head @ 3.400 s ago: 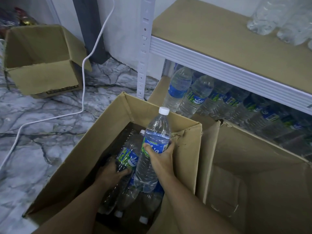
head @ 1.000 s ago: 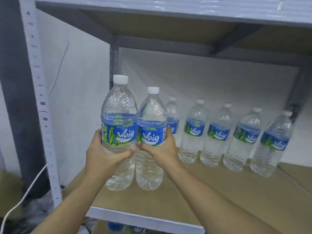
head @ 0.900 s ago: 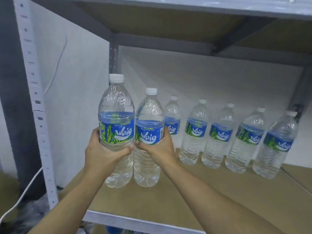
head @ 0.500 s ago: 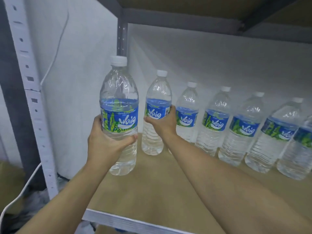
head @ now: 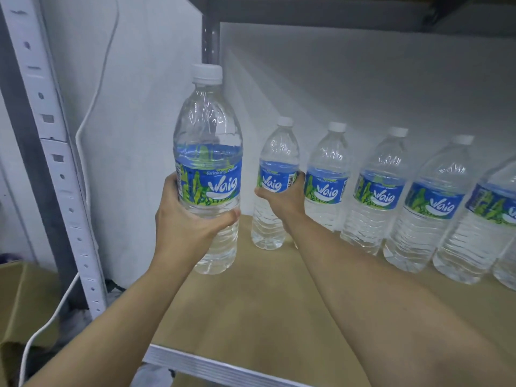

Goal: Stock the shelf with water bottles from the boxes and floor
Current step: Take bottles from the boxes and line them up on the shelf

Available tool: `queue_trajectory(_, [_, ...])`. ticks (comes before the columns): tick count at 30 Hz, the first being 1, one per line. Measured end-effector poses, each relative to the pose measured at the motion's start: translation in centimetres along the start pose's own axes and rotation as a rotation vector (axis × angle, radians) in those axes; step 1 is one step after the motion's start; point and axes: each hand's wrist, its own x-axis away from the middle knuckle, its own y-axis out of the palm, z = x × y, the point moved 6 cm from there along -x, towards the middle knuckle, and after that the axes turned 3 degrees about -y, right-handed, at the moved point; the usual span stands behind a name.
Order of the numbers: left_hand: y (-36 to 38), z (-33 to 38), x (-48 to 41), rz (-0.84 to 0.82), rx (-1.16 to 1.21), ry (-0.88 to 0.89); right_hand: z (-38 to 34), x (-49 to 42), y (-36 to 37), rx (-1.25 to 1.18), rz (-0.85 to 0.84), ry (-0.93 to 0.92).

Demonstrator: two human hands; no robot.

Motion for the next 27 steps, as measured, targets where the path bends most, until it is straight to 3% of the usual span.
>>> queue_trajectory(15, [0.8,-1.6,-0.6,-0.001,-0.023,0.005,1.5,-1.5,0.5,-0.008,-0.050,-0.033])
queue_trajectory(27, [1.7,-2.3,-1.1,0.025,-0.023,0.009,2.8,-1.5,1.5,-0.028,0.013,-0.021])
